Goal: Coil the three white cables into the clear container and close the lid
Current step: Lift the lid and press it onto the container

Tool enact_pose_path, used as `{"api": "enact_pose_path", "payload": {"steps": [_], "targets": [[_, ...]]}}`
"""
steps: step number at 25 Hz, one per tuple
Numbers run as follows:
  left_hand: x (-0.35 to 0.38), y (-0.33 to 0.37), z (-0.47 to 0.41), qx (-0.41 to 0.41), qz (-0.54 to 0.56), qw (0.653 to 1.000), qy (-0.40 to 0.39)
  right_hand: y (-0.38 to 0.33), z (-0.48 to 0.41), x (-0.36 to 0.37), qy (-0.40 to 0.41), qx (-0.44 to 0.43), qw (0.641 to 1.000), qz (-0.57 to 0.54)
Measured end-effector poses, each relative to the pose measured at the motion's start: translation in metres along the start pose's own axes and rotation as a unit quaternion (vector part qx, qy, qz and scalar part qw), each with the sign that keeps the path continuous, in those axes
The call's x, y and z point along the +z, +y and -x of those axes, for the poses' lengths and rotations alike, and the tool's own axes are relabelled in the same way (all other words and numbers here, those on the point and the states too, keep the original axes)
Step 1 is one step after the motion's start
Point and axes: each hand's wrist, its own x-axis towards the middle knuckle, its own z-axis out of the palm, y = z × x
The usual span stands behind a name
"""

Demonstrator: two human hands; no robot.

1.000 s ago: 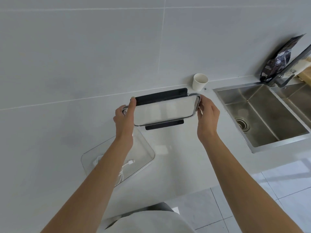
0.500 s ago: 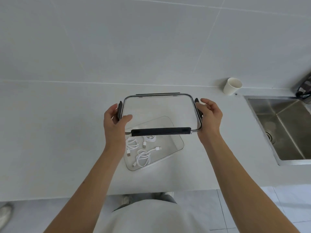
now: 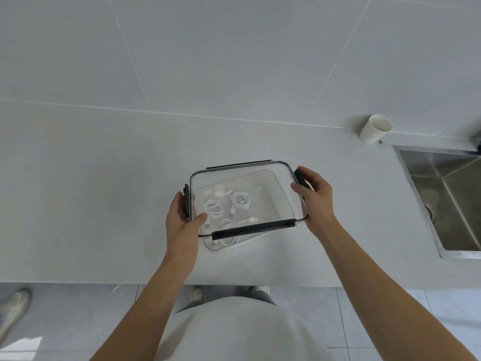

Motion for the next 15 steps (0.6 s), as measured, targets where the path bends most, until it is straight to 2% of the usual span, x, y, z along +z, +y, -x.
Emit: {"api": "enact_pose_path", "payload": {"steps": [6, 15], "targets": [[-0.002, -0.021, 0.007, -0.012, -0.025, 0.999, 0.017, 0.029, -0.016, -0.002, -0.046, -0.007, 0.994, 0.1], [0.017, -0.04, 0.015, -0.017, -0.105, 0.992, 0.066, 0.047, -0.048, 0.002, -0.055, -0.001, 0.982, 0.179]]}}
